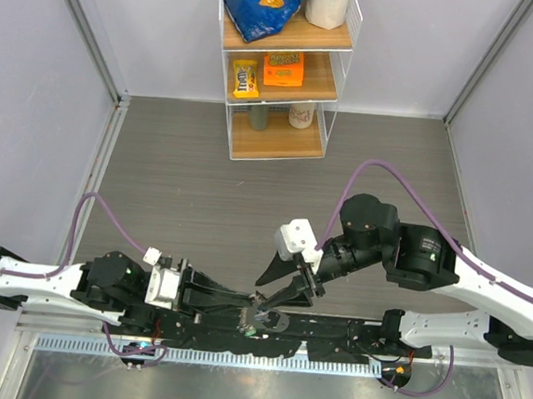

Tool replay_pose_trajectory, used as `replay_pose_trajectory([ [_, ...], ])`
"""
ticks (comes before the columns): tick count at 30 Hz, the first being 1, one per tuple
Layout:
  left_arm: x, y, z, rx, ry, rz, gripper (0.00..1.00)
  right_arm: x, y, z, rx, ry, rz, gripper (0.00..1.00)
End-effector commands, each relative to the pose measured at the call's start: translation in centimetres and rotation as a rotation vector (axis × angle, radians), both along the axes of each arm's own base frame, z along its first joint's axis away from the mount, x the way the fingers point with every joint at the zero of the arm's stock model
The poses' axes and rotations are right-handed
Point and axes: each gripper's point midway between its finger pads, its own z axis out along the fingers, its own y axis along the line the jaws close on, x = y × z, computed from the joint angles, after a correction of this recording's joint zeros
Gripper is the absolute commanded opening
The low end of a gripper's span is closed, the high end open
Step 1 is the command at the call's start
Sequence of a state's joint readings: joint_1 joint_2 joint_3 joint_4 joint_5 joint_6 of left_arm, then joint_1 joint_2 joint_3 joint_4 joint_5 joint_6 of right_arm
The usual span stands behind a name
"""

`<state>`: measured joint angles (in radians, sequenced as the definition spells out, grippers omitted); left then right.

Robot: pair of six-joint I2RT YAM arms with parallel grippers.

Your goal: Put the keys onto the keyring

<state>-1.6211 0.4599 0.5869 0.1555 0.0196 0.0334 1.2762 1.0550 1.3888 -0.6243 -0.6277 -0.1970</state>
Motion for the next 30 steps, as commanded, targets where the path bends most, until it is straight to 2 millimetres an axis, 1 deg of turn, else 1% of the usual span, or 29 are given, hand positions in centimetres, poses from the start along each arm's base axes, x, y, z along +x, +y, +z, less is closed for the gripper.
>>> replay_pose_trajectory([
  [1, 0.1, 1.4, 3.9, -0.121, 0.008, 0.0, 0.0, -0.4, 0.7, 0.7, 0.032, 0.006, 0.019, 0.44],
  [9, 0.2, 1.4, 3.9, -0.124, 0.01, 0.004, 0.0, -0.6, 1.0, 0.4, 0.025, 0.005, 0.029, 0.37],
  [16, 0.3, 1.6, 4.1, -0.134, 0.012, 0.012, 0.0, -0.7, 1.1, 0.0, 0.01, 0.003, 0.025, 0.26],
  [20, 0.3, 1.8, 4.3, -0.147, 0.009, 0.012, 0.0, -0.7, 1.1, -0.2, 0.002, 0.001, 0.023, 0.18],
  [22, 0.3, 1.9, 4.5, -0.159, 0.008, 0.012, 0.0, -0.8, 1.0, -0.2, 0.0, 0.0, 0.025, 0.06],
  [25, 0.3, 2.0, 4.7, -0.17, 0.008, 0.013, 0.0, -0.5, 1.2, -0.4, -0.005, -0.005, 0.005, 0.06],
  [30, 0.3, 1.8, 4.4, -0.145, 0.018, 0.01, 0.0, -0.5, 1.1, -0.1, -0.003, -0.011, -0.012, 0.05],
])
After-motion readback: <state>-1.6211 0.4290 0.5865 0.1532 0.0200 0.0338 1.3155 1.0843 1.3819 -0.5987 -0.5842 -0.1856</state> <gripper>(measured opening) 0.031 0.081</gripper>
